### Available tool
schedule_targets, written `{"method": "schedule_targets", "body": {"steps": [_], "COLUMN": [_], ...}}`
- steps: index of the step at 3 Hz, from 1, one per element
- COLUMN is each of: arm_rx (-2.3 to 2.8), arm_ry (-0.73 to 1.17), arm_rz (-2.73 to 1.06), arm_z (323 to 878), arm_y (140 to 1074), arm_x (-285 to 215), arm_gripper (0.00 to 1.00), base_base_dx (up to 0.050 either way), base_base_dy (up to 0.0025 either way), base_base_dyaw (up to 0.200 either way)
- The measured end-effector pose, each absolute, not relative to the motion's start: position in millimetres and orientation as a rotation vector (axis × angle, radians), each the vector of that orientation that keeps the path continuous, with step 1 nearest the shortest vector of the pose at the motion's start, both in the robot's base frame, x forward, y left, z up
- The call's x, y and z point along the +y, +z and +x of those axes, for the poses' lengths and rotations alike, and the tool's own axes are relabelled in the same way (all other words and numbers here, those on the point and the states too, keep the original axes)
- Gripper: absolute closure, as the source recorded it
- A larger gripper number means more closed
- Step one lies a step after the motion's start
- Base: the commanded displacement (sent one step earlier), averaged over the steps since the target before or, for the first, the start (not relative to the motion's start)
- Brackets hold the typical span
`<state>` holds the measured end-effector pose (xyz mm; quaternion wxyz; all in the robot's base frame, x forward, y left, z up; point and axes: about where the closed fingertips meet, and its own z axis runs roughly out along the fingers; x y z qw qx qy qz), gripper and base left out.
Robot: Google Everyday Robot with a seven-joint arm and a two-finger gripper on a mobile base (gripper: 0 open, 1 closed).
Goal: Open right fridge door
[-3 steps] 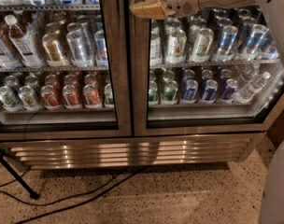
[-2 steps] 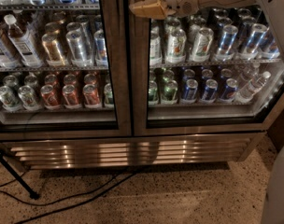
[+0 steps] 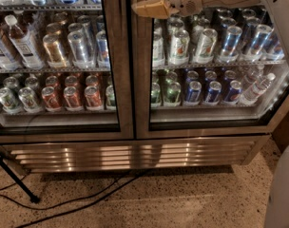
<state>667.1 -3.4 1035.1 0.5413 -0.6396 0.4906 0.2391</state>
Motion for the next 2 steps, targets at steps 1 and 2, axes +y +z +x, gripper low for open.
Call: {"method": "schedule_targets", "body": {"steps": [1,2], "arm_rx": [1.166,1.172], "arm_ry": [0.568,0.57], "arm_rz": [-1.519,-1.511], "arm_z": [668.2,666.6], "arm_y": [1033.3,1033.3], "arm_x": [-3.8,-3.0], "arm_gripper": [1.0,1.0], "base_base_dx": [0.0,0.0], "base_base_dy": [0.0,0.0], "base_base_dyaw": [0.0,0.0]}}
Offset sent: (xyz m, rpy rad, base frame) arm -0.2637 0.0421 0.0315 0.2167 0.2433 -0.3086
